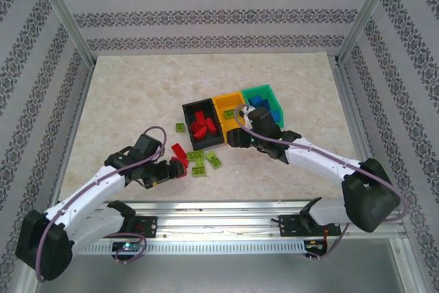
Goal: Sort the legos into containers by color
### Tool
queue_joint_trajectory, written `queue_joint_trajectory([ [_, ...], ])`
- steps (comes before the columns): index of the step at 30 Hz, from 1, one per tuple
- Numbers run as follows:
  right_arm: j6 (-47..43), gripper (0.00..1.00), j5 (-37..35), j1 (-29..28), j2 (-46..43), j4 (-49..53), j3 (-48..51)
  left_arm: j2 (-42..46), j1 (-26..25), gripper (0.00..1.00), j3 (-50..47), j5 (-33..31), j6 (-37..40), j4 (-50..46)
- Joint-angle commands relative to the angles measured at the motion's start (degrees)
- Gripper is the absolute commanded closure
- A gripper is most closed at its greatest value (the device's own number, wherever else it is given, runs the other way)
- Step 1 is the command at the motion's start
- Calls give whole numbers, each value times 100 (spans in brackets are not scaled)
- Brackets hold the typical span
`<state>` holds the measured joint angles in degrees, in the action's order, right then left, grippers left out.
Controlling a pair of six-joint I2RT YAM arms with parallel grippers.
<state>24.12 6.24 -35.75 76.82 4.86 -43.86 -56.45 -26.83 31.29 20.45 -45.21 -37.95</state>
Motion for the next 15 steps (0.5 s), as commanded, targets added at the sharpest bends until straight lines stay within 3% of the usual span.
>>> queue_joint_trajectory([
  [1,14,38,-176,37,-128,-76,73,-465,-321,12,75,-533,-322,391],
  [8,-47,38,-237,45,-234,-60,153,-2111,-918,13,1250,-1744,177,-481],
  [15,-171,38,-367,94,-501,85,313,-2936,-1084,17,1687,-1744,252,-231],
])
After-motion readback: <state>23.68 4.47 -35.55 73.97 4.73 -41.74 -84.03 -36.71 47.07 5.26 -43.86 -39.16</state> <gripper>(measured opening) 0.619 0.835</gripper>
